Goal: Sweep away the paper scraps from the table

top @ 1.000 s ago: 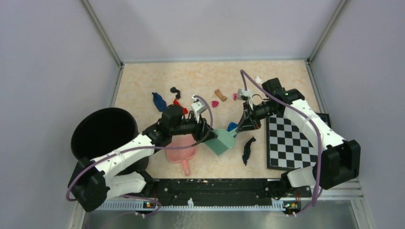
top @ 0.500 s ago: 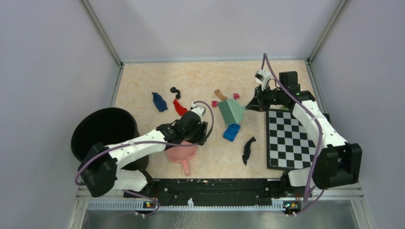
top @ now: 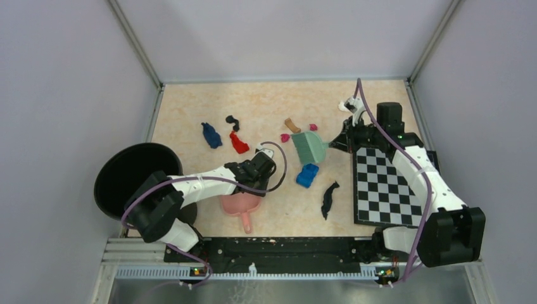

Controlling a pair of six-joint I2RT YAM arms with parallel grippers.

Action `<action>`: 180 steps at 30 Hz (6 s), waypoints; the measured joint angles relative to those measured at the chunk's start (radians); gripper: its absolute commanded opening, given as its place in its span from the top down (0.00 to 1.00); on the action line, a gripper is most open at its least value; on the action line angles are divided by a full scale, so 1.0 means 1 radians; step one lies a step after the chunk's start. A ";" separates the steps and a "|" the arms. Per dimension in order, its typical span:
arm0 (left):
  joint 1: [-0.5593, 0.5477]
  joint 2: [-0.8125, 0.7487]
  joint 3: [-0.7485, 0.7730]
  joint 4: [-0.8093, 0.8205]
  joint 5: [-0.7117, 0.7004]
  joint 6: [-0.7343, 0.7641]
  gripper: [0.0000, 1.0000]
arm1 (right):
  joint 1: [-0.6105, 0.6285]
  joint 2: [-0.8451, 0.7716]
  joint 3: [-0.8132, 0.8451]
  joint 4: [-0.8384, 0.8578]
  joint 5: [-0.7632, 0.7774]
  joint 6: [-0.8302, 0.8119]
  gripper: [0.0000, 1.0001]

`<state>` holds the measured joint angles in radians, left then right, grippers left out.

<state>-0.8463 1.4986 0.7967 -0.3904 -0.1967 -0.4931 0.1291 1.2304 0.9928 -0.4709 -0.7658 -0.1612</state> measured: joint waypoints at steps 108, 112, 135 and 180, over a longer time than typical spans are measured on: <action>-0.002 0.168 0.269 -0.205 0.286 0.367 0.66 | -0.019 0.009 -0.013 -0.011 -0.031 -0.048 1.00; -0.035 0.196 0.280 -0.222 0.274 0.345 0.55 | -0.019 0.009 -0.013 -0.011 -0.026 -0.050 1.00; -0.351 -0.393 -0.158 -0.030 -0.027 0.173 0.43 | -0.020 0.009 -0.013 -0.011 -0.021 -0.066 1.00; -0.527 -0.063 0.227 -0.427 0.139 0.091 1.00 | 0.000 0.164 0.412 -0.615 0.512 -0.176 1.00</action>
<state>-1.3735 1.4353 1.0241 -0.8177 -0.0574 -0.4019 0.1291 1.3941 1.4052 -1.0863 -0.2539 -0.3374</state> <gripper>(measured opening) 0.351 0.077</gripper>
